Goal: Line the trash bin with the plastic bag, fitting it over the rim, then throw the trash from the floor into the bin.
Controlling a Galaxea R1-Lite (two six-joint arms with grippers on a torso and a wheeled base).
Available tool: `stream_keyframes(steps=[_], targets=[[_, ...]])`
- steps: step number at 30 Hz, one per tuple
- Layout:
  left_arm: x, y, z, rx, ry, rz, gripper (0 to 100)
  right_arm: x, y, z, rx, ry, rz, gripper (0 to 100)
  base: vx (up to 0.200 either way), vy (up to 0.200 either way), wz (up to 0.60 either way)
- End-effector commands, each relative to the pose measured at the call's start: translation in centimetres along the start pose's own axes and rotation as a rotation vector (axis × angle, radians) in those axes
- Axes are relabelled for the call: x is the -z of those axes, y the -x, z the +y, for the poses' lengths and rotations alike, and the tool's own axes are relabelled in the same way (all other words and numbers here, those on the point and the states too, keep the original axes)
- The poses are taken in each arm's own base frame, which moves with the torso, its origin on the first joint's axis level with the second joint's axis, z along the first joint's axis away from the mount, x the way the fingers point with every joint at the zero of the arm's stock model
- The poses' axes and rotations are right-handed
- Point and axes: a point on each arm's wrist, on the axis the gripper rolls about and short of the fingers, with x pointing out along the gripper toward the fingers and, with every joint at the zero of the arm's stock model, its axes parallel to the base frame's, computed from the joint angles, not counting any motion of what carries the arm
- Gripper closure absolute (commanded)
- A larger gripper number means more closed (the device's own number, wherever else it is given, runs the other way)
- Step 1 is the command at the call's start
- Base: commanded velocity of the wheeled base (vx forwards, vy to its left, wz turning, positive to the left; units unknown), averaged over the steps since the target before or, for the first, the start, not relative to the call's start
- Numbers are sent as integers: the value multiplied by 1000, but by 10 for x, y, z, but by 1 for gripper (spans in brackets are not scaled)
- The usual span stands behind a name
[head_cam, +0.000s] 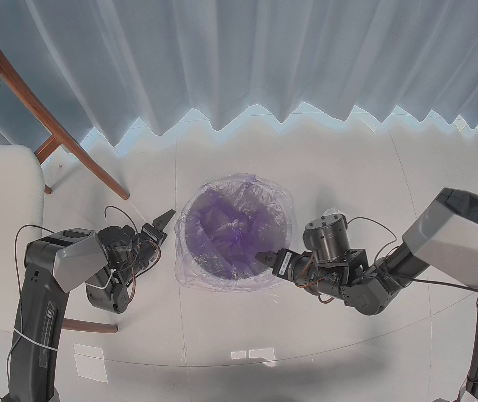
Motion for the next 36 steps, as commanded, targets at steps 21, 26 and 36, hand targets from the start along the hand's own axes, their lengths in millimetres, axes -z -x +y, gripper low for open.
stream_keyframes(steps=[21,26,36], targets=[[4,0,6,-8,-27,8,0,3,-15,23,-26,48,-30,100,0,0,0],[5,0,8,-11,-44,10,0,-22,7,11,24,278,-48,100,0,0,0],[6,0,8,-12,-44,10,0,-40,8,-22,26,580,-49,100,0,0,0]])
